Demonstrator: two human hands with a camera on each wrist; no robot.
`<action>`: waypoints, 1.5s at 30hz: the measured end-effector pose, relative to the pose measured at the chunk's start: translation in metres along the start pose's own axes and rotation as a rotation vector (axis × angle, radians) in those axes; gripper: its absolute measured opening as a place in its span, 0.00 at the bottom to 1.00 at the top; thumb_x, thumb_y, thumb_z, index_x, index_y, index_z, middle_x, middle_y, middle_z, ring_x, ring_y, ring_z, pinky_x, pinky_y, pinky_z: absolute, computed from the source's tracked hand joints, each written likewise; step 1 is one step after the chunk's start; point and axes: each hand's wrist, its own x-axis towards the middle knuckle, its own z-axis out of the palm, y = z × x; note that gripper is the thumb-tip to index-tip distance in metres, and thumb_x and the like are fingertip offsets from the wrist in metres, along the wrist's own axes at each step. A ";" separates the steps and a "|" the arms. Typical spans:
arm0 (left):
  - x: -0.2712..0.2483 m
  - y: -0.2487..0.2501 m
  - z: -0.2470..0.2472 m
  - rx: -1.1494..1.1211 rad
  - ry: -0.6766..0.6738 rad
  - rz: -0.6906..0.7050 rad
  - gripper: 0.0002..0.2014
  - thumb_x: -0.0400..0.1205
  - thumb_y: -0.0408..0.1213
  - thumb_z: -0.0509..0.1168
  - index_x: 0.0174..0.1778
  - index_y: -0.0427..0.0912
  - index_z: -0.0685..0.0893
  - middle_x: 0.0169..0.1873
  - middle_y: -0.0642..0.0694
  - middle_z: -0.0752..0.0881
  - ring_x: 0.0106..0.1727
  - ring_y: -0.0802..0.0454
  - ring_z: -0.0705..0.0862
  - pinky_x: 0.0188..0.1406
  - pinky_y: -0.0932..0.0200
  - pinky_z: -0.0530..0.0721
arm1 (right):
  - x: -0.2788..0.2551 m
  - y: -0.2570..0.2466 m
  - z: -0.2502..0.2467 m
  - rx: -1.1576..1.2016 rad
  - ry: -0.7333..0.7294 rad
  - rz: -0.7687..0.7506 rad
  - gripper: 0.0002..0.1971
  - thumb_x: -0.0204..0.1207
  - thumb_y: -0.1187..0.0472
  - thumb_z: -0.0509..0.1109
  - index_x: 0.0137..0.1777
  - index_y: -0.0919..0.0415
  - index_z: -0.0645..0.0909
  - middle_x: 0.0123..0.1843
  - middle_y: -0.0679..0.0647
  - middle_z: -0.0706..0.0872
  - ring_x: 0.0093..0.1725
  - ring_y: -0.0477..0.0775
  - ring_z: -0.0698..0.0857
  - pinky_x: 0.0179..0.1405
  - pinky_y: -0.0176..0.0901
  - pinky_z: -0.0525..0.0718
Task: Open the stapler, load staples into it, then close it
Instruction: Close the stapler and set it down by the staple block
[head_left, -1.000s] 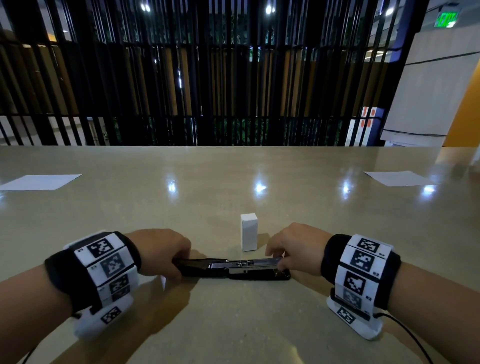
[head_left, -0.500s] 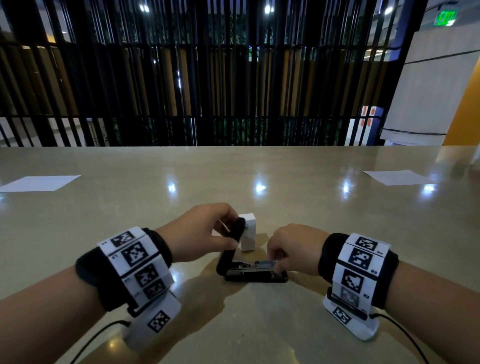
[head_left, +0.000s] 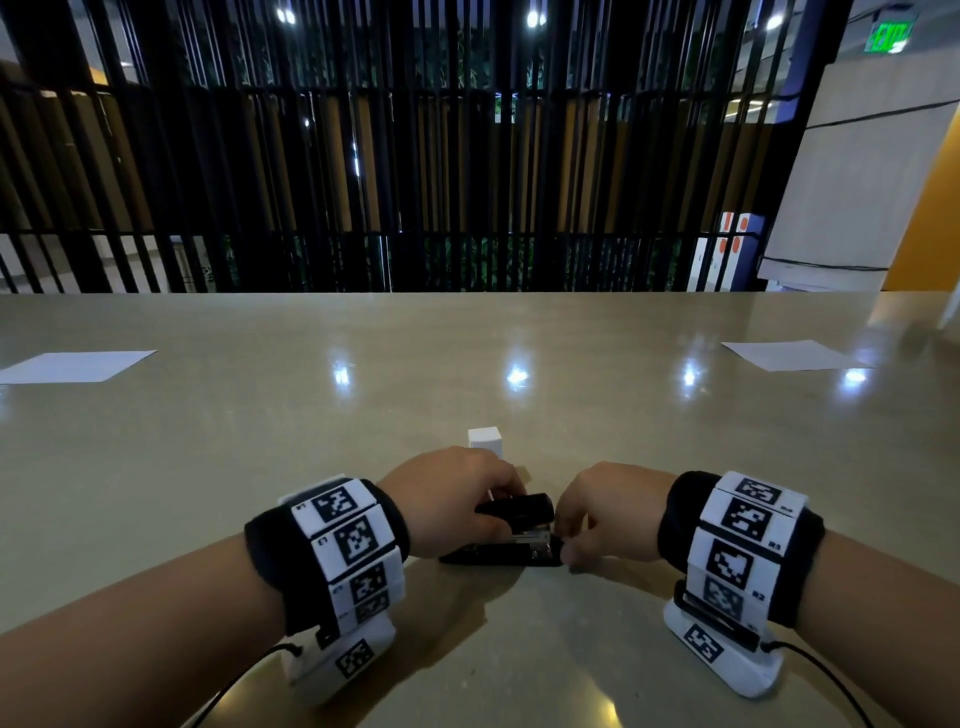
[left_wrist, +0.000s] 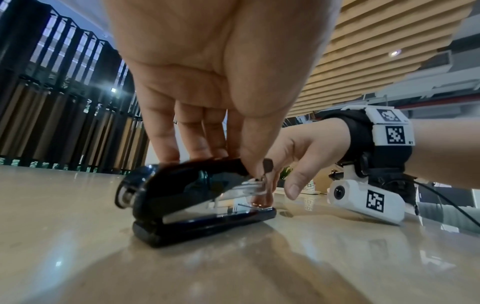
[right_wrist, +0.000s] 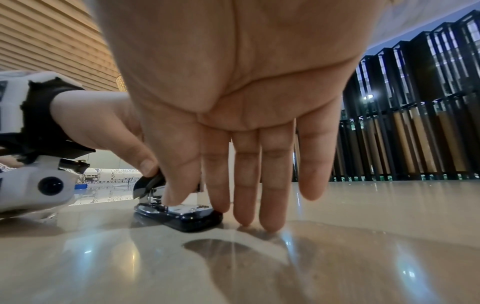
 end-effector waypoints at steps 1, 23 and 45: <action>0.001 0.001 0.000 0.024 -0.015 0.000 0.18 0.78 0.47 0.67 0.64 0.54 0.81 0.58 0.53 0.85 0.57 0.53 0.84 0.56 0.52 0.84 | -0.001 0.001 0.000 -0.002 -0.012 -0.009 0.17 0.77 0.49 0.69 0.62 0.55 0.86 0.58 0.52 0.88 0.56 0.54 0.86 0.45 0.40 0.75; -0.002 -0.008 -0.004 0.046 -0.156 0.026 0.23 0.79 0.37 0.66 0.70 0.57 0.78 0.63 0.54 0.84 0.61 0.53 0.84 0.59 0.57 0.82 | -0.003 0.004 0.006 -0.184 -0.140 -0.060 0.17 0.75 0.46 0.68 0.56 0.58 0.84 0.57 0.60 0.85 0.55 0.62 0.85 0.49 0.53 0.82; 0.024 -0.016 -0.026 0.444 -0.076 0.056 0.36 0.77 0.23 0.57 0.75 0.64 0.67 0.84 0.51 0.52 0.82 0.45 0.60 0.75 0.43 0.69 | -0.003 -0.012 -0.008 0.082 0.138 -0.057 0.29 0.76 0.50 0.70 0.76 0.45 0.66 0.69 0.48 0.81 0.56 0.50 0.82 0.58 0.43 0.80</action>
